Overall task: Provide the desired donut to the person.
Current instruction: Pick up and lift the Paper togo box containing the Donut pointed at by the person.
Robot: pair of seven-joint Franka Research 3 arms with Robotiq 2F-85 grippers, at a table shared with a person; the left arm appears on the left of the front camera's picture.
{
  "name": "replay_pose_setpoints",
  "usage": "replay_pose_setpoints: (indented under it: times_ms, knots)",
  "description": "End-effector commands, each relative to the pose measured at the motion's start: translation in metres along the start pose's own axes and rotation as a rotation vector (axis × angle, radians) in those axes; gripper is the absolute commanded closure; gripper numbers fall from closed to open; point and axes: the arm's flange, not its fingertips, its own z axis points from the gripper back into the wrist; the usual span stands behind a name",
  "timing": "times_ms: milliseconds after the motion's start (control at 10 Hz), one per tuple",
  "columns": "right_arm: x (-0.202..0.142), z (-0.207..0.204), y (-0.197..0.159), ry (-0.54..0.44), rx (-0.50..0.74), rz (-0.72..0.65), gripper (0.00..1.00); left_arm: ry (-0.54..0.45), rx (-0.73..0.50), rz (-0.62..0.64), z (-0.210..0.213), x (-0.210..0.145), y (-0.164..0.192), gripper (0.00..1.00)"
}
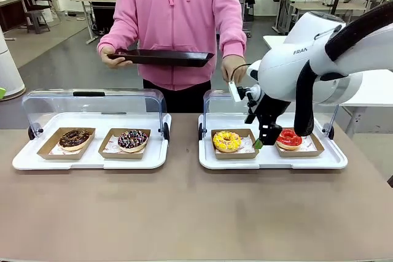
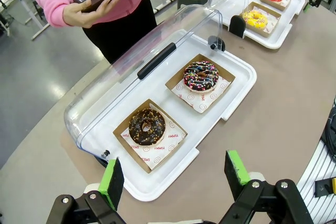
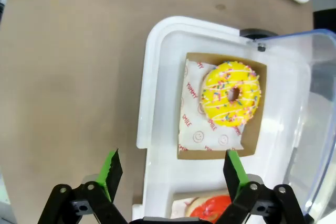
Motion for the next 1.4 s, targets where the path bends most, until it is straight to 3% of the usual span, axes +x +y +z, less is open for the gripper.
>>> replay_pose_setpoints:
  times_ms: [0,300,500,700,1000,1300]
  knots:
    - [0.007,0.018,0.009,0.021,0.021,-0.02,0.0,-0.001,-0.003,0.004,0.0,-0.001,0.001,0.0]
    - [0.005,0.011,0.005,0.0,0.01,-0.007,0.0,-0.001,-0.003,0.004,0.0,-0.001,0.001,0.0]
    - [-0.008,-0.028,-0.012,0.013,0.016,-0.035,0.0,-0.001,-0.003,0.004,0.0,-0.001,0.001,0.0]
    - [-0.005,-0.052,-0.015,0.069,0.035,-0.039,0.0,-0.001,-0.003,0.004,0.0,-0.001,0.001,0.0]
    - [-0.008,-0.081,-0.026,0.076,0.055,-0.025,0.0,-0.001,-0.003,0.004,0.0,-0.001,0.001,0.0]
    - [-0.012,-0.087,-0.03,0.115,0.075,-0.03,0.0,-0.001,-0.003,0.004,0.0,-0.001,0.001,0.0]
